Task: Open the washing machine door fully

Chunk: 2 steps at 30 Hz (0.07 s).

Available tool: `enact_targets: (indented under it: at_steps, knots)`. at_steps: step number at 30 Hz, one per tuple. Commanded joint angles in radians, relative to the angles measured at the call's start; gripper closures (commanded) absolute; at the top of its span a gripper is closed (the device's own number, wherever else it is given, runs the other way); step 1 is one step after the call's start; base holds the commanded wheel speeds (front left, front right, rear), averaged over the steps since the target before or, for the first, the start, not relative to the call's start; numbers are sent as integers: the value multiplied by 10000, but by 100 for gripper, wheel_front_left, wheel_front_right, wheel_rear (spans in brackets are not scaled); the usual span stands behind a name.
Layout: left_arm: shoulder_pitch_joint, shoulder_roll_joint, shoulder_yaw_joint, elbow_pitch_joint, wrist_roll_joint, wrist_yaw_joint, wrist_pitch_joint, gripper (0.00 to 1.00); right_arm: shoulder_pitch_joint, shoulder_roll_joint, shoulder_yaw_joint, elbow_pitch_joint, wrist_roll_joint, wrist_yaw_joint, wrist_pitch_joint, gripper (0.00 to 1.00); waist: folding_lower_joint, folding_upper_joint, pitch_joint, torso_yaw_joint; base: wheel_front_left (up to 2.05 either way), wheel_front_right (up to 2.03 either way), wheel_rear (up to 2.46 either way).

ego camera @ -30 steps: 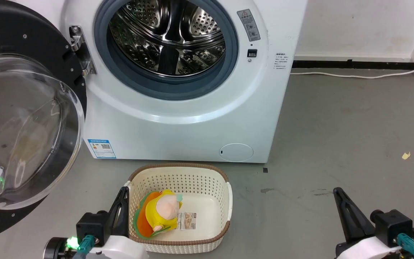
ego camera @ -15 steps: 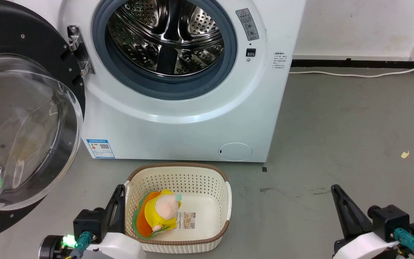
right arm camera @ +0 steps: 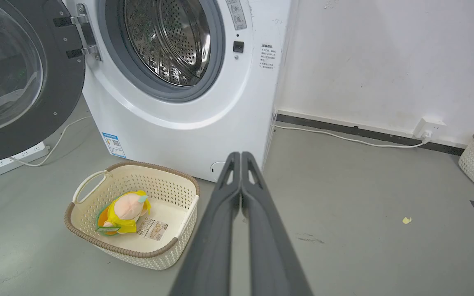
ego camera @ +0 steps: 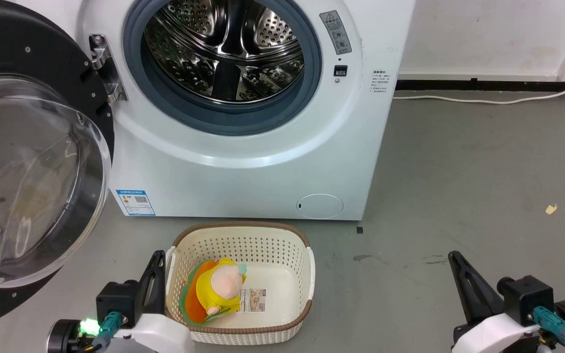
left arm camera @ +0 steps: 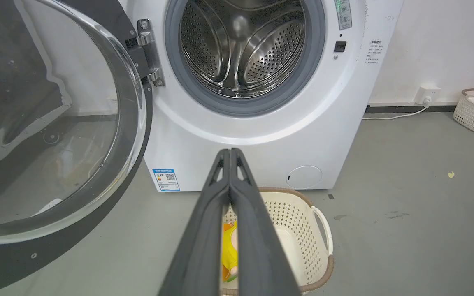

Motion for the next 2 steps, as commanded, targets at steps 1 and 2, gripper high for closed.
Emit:
enact_targets:
  at_steps: [1, 2]
  knots:
    - [-136, -74, 42, -79, 129, -57, 73, 100, -184, 46, 37, -77, -55, 7, 44, 100, 0, 0, 2, -3, 0, 0, 0]
    - [-137, -81, 59, -90, 147, -64, 93, 100, -190, 46, 43, -83, -58, 7, 65, 100, 0, 0, 4, -6, 0, 0, 0]
